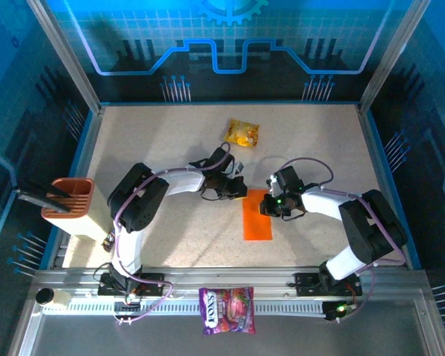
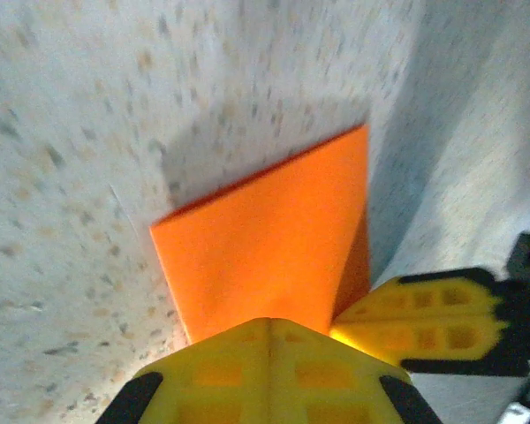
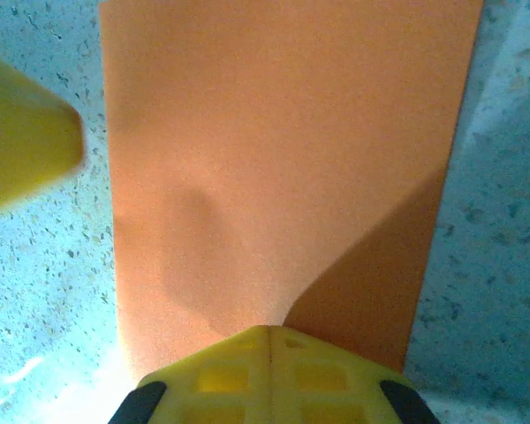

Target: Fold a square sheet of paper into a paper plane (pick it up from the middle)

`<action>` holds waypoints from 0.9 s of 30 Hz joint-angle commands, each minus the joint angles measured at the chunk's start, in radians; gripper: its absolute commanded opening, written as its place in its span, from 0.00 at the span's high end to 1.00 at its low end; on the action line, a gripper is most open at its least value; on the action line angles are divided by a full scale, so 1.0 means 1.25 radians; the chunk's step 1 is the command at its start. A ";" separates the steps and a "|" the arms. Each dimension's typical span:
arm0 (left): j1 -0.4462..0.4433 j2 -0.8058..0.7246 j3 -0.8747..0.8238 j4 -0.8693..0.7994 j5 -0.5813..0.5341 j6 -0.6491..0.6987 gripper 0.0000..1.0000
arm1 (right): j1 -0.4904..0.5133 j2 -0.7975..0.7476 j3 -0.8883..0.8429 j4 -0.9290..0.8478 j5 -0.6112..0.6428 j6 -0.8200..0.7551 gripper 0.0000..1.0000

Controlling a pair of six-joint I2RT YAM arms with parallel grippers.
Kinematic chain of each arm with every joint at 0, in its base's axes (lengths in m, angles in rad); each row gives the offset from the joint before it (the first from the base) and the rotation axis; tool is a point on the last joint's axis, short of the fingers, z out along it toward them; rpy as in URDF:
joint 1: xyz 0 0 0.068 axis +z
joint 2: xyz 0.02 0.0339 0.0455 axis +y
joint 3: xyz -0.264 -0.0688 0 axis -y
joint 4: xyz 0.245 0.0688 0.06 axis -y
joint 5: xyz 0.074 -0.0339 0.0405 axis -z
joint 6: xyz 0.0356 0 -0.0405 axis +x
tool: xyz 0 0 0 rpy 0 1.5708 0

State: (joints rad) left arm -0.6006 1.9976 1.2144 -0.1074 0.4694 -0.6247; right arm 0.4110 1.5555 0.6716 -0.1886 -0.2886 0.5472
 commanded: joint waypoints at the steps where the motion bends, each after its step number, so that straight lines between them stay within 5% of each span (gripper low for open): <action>1: 0.025 -0.020 0.045 0.001 0.026 -0.025 0.95 | -0.009 0.019 0.025 -0.032 -0.009 -0.026 1.00; 18: 0.027 0.076 0.065 0.000 0.069 -0.019 0.95 | -0.009 -0.002 0.043 -0.046 -0.035 -0.018 0.98; 27: 0.025 0.106 0.081 -0.034 0.035 -0.012 0.95 | -0.007 -0.183 0.016 -0.050 -0.049 0.043 0.80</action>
State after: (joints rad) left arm -0.5640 2.1117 1.2953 -0.1062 0.5297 -0.6483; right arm 0.4091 1.3865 0.7185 -0.2287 -0.3355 0.5690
